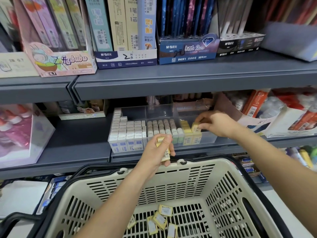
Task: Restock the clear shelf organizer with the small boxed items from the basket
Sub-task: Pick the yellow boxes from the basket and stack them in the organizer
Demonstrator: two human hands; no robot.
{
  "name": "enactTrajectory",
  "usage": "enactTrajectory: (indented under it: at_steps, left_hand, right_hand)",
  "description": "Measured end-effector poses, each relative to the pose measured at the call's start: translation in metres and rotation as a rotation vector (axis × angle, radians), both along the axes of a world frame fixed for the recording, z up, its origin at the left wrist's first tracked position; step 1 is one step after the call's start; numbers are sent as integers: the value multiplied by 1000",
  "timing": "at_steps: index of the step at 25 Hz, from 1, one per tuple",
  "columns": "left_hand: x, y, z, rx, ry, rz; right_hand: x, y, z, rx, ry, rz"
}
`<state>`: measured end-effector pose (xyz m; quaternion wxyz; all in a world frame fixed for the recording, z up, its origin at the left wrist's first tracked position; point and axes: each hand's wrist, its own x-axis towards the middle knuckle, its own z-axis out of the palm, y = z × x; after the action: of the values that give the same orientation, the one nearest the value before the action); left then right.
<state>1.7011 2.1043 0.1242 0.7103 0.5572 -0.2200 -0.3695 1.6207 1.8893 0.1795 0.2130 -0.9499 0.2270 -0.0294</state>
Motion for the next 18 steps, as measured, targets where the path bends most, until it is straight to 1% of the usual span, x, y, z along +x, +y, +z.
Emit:
enactTrajectory:
  at_steps: [2,5,7,8,9,10,11,12,13,15,17,18]
  left_hand:
    - [1,-2,-1,-5,32,20]
    - [4,0,0,-28,130,16]
    - [6,2,-1,-61,164,-18]
    - [7,3,-2,-62,154,-28]
    - [7,4,-2,-48,140,-28]
    - [6,4,-4,-42,115,-27]
    - [5,3,-4,-45,100,-29]
    - [4,3,-4,-56,83,-26]
    - [2,4,-4,-64,69,-31]
    - [2,3,-4,-46,52,-39]
    - [2,2,-3,-17,43,-44]
    - [2,0,-3,-3,49,-42]
  right_hand:
    - [4,0,-5,25,73,27]
    - [9,0,-8,-62,188,53]
    - [10,4,-6,-139,189,43]
    - [10,9,-5,-189,127,19]
    - [9,17,-3,-219,18,-7]
    - [9,27,-2,-192,-118,-23]
    - [7,39,0,-109,-240,-13]
    - [6,52,1,0,-316,32]
    - [4,65,2,93,-347,104]
    - [1,84,0,180,-335,234]
    - [-1,92,-5,162,-322,291]
    - [-1,94,-7,142,-320,282]
